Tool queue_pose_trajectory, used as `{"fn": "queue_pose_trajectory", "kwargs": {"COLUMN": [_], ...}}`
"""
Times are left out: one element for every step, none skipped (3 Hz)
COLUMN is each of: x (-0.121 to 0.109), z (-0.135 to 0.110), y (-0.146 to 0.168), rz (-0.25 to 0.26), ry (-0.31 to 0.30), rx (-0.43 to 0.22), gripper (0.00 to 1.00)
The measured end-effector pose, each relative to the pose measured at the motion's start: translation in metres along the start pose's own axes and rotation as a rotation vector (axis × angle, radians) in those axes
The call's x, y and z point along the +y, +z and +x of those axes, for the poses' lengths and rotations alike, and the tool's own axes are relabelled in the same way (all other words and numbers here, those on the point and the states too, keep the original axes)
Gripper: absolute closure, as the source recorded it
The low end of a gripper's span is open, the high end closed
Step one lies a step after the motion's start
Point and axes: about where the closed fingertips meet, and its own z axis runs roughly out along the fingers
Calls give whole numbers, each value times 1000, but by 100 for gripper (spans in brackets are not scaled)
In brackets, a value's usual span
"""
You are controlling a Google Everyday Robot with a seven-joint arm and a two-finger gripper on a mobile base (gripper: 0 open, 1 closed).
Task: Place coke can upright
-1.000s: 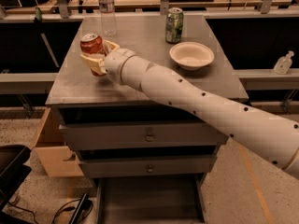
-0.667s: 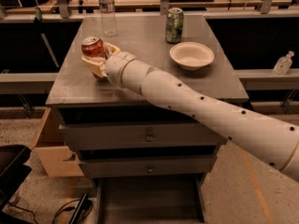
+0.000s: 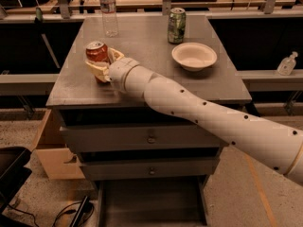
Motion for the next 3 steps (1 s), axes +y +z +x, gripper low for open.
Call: {"fn": "queue_pose_trajectory", "kwargs": {"x": [1, 3, 5], "z": [0, -1, -2], "y": [1, 2, 3], "rz": [-2, -5, -8], "ry": [0, 0, 0], "rx": [-1, -1, -2], "gripper": [52, 28, 0]}}
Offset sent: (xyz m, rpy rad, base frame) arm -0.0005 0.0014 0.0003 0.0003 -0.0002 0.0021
